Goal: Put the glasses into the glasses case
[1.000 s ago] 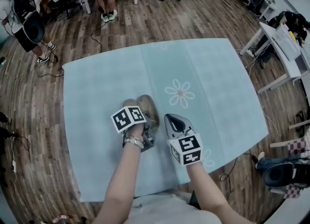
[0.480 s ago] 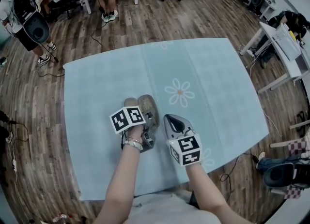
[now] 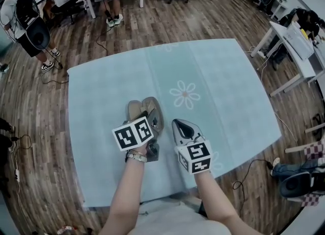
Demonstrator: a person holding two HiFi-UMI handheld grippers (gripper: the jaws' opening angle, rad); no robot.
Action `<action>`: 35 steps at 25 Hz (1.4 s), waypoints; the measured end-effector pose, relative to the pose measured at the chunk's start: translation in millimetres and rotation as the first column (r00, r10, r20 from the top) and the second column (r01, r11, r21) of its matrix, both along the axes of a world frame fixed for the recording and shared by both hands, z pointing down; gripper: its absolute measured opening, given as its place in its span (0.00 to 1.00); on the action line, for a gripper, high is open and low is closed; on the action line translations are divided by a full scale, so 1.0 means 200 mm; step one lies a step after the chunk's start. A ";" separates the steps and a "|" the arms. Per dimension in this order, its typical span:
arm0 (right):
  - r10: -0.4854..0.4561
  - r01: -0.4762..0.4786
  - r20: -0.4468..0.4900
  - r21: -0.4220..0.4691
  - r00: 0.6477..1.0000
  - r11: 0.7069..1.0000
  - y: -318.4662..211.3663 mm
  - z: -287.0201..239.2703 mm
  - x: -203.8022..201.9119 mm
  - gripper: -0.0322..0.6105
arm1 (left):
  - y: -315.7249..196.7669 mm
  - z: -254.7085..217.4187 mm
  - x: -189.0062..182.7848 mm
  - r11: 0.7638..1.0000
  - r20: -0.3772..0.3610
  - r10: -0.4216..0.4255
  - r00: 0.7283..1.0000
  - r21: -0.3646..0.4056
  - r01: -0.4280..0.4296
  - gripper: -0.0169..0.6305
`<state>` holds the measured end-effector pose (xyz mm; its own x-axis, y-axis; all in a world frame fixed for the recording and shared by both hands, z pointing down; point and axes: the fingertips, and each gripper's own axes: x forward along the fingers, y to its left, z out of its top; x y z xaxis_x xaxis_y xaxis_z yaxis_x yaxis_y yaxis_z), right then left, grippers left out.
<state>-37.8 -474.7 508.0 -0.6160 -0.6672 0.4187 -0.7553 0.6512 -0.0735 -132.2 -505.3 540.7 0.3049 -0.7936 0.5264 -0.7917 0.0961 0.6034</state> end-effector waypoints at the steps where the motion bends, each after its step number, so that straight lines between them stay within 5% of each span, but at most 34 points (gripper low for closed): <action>1: 0.002 -0.002 0.005 0.005 1.000 1.000 0.01 -0.01 0.01 0.05 | 0.01 -0.03 0.00 1.000 0.049 0.007 0.999 0.026 -0.008 0.26; 7: 0.001 -0.003 0.037 0.044 0.999 0.999 0.03 -0.12 0.02 0.06 | 0.07 -0.24 0.03 0.978 0.264 0.007 0.964 0.198 -0.062 0.04; 14: -0.005 -0.005 0.089 0.112 0.996 0.994 0.07 -0.30 0.02 0.06 | 0.18 -0.57 0.10 0.876 0.407 -0.044 0.912 0.455 -0.160 0.04; 27: -0.103 0.059 0.133 0.300 0.986 0.952 0.22 -0.67 -0.03 0.05 | 0.42 -0.92 0.15 0.750 0.480 -0.177 0.859 0.631 -0.198 0.04; 35: -0.137 0.070 0.158 0.368 0.978 0.927 0.25 -0.81 -0.02 0.05 | 0.49 -1.04 0.18 0.703 0.510 -0.223 0.831 0.675 -0.225 0.04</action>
